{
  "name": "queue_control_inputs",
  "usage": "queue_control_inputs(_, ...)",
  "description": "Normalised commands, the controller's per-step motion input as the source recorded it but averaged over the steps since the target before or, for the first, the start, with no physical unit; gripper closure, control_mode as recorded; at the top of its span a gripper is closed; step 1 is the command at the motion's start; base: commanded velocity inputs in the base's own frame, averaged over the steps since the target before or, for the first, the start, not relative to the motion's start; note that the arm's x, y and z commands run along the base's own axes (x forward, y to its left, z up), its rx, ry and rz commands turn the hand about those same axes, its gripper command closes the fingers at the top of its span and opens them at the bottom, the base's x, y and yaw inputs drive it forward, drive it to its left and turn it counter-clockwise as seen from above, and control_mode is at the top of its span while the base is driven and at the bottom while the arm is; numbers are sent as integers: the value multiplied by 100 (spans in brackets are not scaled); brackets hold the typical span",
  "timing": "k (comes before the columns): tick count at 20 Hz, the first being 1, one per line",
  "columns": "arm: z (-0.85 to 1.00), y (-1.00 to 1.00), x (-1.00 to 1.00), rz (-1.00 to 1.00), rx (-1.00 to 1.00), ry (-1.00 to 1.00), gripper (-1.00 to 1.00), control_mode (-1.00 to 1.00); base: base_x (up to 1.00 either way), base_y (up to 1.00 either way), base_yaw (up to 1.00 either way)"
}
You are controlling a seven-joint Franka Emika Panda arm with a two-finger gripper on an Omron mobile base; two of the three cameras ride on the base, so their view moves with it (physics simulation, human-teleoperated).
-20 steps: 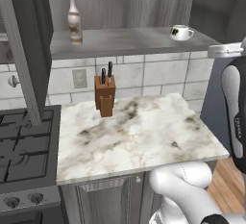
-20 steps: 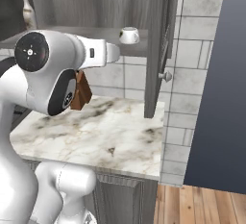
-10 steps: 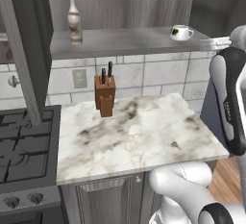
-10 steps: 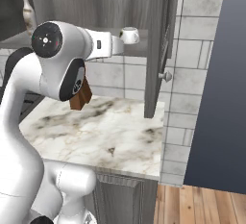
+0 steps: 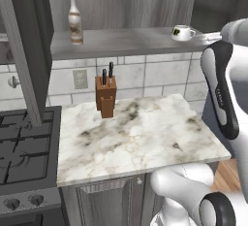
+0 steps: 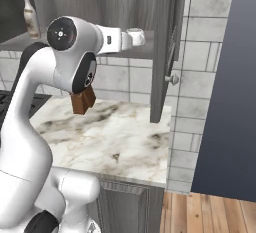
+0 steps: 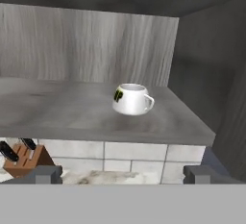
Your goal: Open the cabinet directly in front. Then move the liquor and the mug to the dining counter with the jar on it.
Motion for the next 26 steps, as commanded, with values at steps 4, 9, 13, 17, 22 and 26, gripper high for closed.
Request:
queue_control_inputs(4, 0, -14, 40, 5, 2, 2, -100, -100, 0, 0, 0)
queue_control_inputs(9, 0, -25, 44, 9, 5, 3, -100, -100, 0, 0, 0)
queue_control_inputs(13, 0, -8, 39, 3, 0, 0, -100, -100, 0, 0, 0)
queue_control_inputs(17, 0, 0, 39, 0, 0, 1, -100, -100, 0, 0, 0)
queue_control_inputs(22, -2, 0, 34, 0, 0, 4, -100, -100, 0, 0, 0)
queue_control_inputs(26, -3, 0, 19, 0, -5, 6, -100, -100, 0, 0, 0)
